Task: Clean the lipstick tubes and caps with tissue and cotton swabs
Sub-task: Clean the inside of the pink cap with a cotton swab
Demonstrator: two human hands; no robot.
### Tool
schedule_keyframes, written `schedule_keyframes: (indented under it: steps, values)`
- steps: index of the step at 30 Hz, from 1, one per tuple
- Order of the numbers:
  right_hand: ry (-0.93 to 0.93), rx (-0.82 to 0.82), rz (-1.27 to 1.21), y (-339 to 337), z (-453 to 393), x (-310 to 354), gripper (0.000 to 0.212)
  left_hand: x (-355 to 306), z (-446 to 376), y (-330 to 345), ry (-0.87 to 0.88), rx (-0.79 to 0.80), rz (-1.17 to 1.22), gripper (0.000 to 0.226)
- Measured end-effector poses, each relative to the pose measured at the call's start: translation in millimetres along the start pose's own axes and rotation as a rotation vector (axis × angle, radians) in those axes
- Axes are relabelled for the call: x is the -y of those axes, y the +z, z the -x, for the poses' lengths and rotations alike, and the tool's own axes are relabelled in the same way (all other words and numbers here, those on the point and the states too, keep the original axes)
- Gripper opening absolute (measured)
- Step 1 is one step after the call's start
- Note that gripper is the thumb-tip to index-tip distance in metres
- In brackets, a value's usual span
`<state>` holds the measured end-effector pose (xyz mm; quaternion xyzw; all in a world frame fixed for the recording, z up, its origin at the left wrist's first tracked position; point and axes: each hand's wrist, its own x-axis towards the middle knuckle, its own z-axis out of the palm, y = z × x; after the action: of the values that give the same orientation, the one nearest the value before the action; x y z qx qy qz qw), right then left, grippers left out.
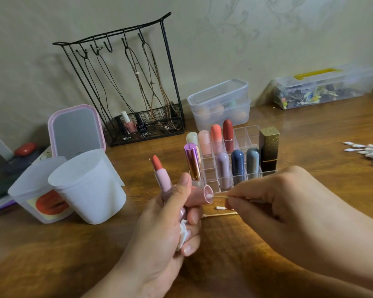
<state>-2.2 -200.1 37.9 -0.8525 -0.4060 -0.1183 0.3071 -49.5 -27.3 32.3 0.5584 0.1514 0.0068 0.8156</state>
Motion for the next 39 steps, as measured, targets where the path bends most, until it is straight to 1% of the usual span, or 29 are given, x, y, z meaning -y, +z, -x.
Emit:
schedule_keyframes:
  steps: [3,7,11,13,15,18,22,25,27,29,31,33,39]
  values:
    - [0.012,-0.063,0.067,0.2,1.2,-0.7,0.033,0.9,0.8,0.6,-0.002,0.024,-0.037,0.035]
    - [-0.035,-0.129,0.062,0.0,3.7,4.6,0.033,2.3,-0.3,-0.8,0.019,0.038,-0.086,0.038]
    - [-0.107,-0.102,0.045,0.5,6.7,11.8,0.031,3.7,-1.6,-2.7,0.041,0.034,-0.099,0.034]
    - [-0.130,-0.066,0.050,-0.1,7.8,14.1,0.032,3.0,-1.8,-2.9,0.043,0.021,-0.065,0.031]
    - [-0.123,-0.064,0.020,-4.1,7.8,13.1,0.029,0.2,-1.9,-3.2,0.038,0.019,-0.011,0.029]
    - [-0.104,-0.147,0.004,-11.9,6.5,7.8,0.023,-6.4,-2.2,-1.8,0.038,0.087,0.149,0.029]
    - [-0.066,-0.270,-0.029,-14.0,3.8,4.2,0.022,-9.4,-4.0,-3.2,0.032,0.175,0.294,0.042]
    - [-0.094,-0.248,-0.029,-11.5,1.4,7.5,0.025,-8.0,-4.8,-4.7,0.010,0.181,0.351,0.042]
    - [-0.105,-0.208,-0.053,-7.5,1.9,9.3,0.027,-7.6,-4.1,-5.0,0.007,0.149,0.358,0.032]
    - [-0.102,-0.201,-0.112,-3.3,4.7,11.5,0.019,-7.0,-3.0,-4.9,0.030,0.122,0.330,0.025]
    - [-0.102,-0.217,-0.165,-1.7,7.3,14.6,0.008,-5.9,-2.0,-3.8,0.071,0.090,0.268,0.023]
    - [-0.102,-0.228,-0.163,-1.8,7.5,18.2,0.002,-4.2,-1.6,-2.2,0.121,0.068,0.219,0.022]
    - [-0.059,-0.223,-0.145,3.7,5.2,20.9,0.005,-0.1,-1.5,-4.0,0.215,0.039,0.073,0.026]
